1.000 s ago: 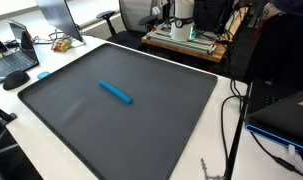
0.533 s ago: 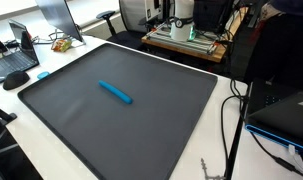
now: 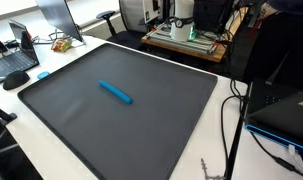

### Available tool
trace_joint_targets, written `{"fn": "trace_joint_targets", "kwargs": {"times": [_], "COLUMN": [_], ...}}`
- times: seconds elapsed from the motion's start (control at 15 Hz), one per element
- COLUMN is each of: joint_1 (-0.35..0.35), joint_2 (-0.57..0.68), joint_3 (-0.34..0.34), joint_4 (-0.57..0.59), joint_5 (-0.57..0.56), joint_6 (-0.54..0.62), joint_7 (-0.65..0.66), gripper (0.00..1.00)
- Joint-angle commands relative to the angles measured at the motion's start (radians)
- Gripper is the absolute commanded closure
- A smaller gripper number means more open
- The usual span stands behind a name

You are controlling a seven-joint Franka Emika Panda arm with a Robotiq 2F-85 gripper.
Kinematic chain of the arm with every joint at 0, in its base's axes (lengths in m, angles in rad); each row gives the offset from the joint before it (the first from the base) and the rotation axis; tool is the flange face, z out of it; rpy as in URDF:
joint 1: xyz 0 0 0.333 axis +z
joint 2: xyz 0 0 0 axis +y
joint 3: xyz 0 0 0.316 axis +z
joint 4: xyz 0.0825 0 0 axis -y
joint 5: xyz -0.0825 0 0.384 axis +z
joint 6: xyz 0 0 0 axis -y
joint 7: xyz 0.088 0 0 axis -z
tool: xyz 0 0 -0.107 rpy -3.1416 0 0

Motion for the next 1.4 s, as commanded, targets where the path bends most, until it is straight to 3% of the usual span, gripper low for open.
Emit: {"fn": "trace_joint_targets", "kwargs": {"times": [0.0, 0.6, 1.07, 1.33], "joint_1": [-0.014, -0.023, -0.014, -0.015], "joint_2": [0.099, 0.233, 0.287, 0.313], "joint_3": [0.016, -0.016, -0.029, -0.038], "joint_4": [0.056, 0.123, 0.215, 0.240], "joint_5": [-0.034, -0.152, -0.286, -0.281], "joint_6": [0.035, 0.086, 0.065, 0.051], "joint_7": [0.149, 0.524, 0.629, 0.623], "gripper": [0.99, 0.99, 0.99, 0.99]}}
